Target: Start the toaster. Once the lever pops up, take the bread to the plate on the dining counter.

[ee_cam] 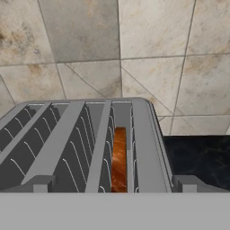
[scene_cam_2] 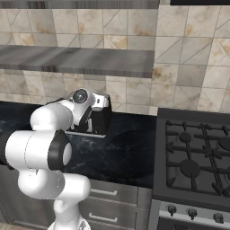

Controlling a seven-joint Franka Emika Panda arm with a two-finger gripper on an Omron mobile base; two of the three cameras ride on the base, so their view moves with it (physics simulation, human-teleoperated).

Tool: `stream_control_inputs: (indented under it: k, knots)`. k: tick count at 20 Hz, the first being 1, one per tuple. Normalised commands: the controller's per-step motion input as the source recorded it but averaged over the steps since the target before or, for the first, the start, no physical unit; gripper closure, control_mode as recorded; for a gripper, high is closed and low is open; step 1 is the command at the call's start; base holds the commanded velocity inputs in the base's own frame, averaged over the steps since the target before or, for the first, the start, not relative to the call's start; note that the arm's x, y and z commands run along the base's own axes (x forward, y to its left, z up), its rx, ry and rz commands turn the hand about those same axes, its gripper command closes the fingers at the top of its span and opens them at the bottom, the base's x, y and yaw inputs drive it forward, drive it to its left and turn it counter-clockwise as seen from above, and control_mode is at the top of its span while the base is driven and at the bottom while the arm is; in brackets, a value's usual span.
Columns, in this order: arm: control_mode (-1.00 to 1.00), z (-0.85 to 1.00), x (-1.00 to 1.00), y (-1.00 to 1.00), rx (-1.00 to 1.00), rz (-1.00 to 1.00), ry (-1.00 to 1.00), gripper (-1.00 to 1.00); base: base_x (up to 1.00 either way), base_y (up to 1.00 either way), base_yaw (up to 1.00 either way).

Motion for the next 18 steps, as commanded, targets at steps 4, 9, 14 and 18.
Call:
stream_control_inputs:
  k: [4,9,14,18]
  knots:
    - [-1.0,0.0,0.0,0.0,0.0,0.0,0.0,-1.0,0.0,0.0,0.0]
    - [-1.0,0.0,0.0,0.0,0.0,0.0,0.0,-1.0,0.0,0.0,0.0]
    - [-1.0,0.0,0.0,0.0,0.0,0.0,0.0,-1.0,0.0,0.0,0.0]
    - [-1.0,0.0,0.0,0.0,0.0,0.0,0.0,-1.0,0.0,0.0,0.0]
